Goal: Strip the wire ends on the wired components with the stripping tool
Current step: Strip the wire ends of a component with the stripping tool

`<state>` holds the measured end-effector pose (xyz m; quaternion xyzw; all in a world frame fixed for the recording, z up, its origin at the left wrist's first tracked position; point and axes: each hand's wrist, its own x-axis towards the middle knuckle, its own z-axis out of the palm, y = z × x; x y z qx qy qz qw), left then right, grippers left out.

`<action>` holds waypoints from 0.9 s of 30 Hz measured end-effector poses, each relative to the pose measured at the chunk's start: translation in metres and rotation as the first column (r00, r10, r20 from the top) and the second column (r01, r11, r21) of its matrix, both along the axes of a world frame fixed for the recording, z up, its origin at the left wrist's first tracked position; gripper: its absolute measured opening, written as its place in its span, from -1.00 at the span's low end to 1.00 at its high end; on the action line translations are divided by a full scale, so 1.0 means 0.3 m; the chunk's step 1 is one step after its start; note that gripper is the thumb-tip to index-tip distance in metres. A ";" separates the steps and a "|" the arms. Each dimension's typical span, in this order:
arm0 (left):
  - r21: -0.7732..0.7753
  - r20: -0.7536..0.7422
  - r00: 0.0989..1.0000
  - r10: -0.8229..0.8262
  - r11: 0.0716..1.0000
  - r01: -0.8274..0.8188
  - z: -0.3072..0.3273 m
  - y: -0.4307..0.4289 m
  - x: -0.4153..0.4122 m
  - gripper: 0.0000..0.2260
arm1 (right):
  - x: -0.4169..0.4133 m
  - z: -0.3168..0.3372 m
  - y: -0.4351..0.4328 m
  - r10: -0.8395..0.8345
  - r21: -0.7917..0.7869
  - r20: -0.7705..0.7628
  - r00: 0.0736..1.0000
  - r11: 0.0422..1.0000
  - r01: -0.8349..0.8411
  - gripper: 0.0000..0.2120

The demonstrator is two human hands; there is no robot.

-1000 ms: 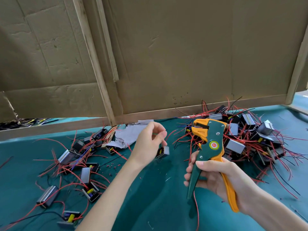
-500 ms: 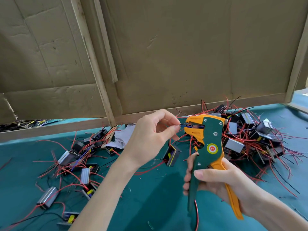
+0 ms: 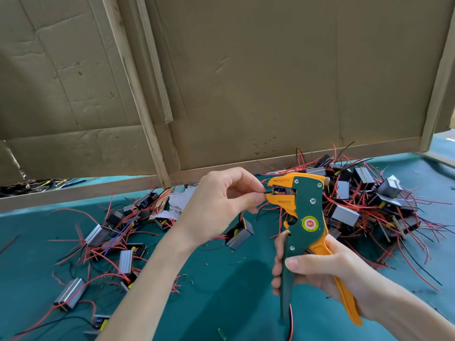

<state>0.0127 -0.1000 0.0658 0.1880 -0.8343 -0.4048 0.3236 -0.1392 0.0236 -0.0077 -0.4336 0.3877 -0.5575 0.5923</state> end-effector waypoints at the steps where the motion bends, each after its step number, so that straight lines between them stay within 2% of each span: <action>1: 0.003 0.005 1.000 -0.011 1.000 0.011 0.001 -0.002 0.003 -0.91 | 0.000 -0.001 0.001 0.005 0.006 -0.004 1.000 1.000 -0.005 -0.82; 7: 0.036 0.034 0.998 -0.048 0.998 0.047 0.010 -0.015 0.022 -0.79 | -0.008 0.000 0.010 0.014 0.050 -0.057 0.998 0.999 -0.011 -0.78; 11: 0.033 0.054 0.996 -0.068 0.997 0.066 0.011 -0.018 0.029 -0.71 | 0.000 -0.013 0.023 -0.079 0.108 -0.103 0.992 0.990 0.090 -0.57; 14: 0.030 0.067 0.994 -0.081 0.996 0.079 0.004 -0.030 0.030 -0.72 | 0.036 -0.021 0.031 -0.160 0.160 -0.158 0.974 0.970 0.185 -0.54; 16: 0.009 0.104 0.994 -0.033 0.999 0.032 -0.018 -0.041 0.020 -0.75 | 0.059 -0.046 0.027 -0.248 0.204 -0.155 0.956 0.939 0.277 -0.58; 18: 0.017 0.160 0.987 0.008 1.000 -0.011 -0.057 -0.048 0.005 -0.76 | 0.081 -0.067 0.019 -0.235 0.230 -0.042 0.971 0.944 0.238 -0.64; 21: 0.001 0.194 0.976 0.099 0.995 -0.101 -0.091 -0.075 -0.004 -0.79 | 0.100 -0.077 -0.006 -0.076 0.202 0.249 0.966 0.979 0.025 -0.75; 27: -0.168 -0.105 0.927 0.359 0.913 -0.373 -0.021 -0.097 -0.074 -0.83 | 0.079 -0.111 -0.034 -0.076 0.227 0.345 0.935 0.974 -0.005 -0.71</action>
